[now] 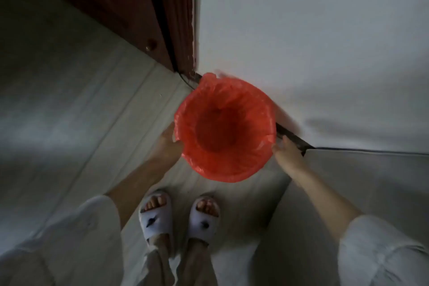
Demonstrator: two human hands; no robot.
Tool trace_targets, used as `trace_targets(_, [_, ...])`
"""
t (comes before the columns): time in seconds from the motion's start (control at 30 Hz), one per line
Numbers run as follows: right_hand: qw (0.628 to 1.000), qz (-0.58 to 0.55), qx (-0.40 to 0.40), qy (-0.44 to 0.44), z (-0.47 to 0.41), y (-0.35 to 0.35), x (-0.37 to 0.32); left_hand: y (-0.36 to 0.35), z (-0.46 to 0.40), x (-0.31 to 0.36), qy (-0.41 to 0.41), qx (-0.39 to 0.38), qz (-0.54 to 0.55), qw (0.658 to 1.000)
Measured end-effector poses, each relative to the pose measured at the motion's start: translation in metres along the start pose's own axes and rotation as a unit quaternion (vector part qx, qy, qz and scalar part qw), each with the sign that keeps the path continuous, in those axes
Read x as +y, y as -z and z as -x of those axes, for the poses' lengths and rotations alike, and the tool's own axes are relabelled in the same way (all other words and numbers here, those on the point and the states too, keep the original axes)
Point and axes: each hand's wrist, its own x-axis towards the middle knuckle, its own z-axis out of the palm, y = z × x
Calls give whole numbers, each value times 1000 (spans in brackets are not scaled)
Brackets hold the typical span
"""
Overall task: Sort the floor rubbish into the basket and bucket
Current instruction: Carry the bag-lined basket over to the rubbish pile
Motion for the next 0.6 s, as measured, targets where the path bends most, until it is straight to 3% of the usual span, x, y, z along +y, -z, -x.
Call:
trace_targets(0.07, [998, -54, 10, -15, -21, -8, 7, -5, -22, -10, 23, -21, 60, 998])
trace_targets(0.27, [988, -150, 14, -41, -50, -23, 16, -4, -54, -22, 51, -33, 50, 997])
trace_targets(0.37, [977, -202, 10, -60, -52, -27, 20, 1, -60, -18, 122, -31, 114, 985])
trace_targets(0.43, [975, -213, 4, -68, -37, -24, 13, 8, -54, -16, 144, -28, 97, 984])
trace_targets(0.6, [976, -206, -27, -59, 24, -6, -24, 48, -13, -1, 136, 46, 79, 986])
